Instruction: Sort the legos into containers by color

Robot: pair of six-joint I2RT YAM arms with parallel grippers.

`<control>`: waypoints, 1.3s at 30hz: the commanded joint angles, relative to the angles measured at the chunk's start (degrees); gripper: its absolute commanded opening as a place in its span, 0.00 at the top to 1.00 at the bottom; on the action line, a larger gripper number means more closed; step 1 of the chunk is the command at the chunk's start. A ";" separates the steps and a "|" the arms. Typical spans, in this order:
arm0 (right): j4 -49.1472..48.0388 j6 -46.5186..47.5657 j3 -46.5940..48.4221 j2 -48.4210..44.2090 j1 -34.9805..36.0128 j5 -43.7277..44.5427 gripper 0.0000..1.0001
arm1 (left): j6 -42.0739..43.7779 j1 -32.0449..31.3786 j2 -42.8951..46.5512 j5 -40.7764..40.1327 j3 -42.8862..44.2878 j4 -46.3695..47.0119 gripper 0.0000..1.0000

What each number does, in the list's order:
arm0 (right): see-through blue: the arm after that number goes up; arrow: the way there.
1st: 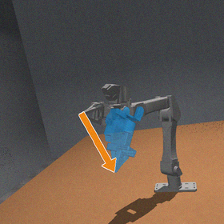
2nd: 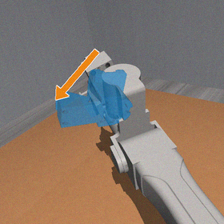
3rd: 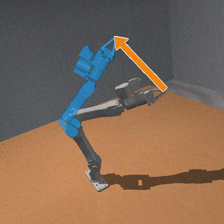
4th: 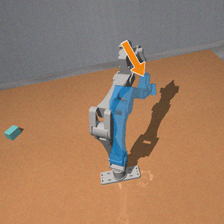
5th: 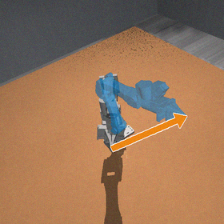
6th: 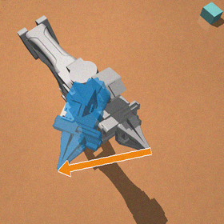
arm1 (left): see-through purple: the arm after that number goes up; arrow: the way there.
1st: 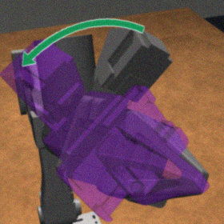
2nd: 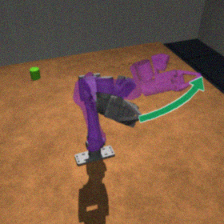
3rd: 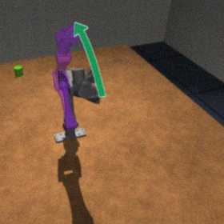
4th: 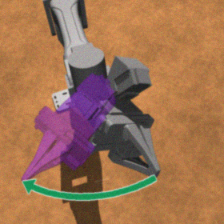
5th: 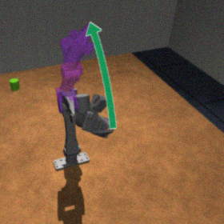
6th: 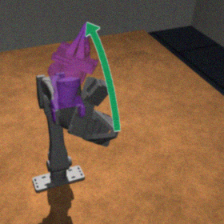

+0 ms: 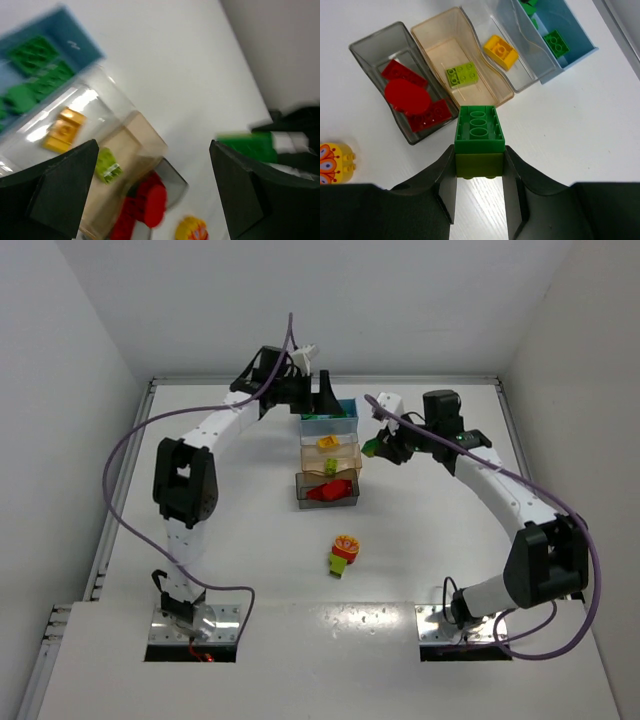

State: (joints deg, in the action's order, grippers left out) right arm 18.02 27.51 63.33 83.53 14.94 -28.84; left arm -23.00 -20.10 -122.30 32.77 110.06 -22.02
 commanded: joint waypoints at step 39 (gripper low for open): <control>4.74 -13.62 3.91 2.69 -7.29 -36.99 0.94 | 30.91 -10.05 17.53 34.73 -17.60 4.62 0.20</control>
State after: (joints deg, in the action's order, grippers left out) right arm 25.47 14.44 67.22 86.87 7.97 -63.13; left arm 3.01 -29.69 -108.47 66.59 90.61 -15.51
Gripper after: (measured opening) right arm 0.362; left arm 0.798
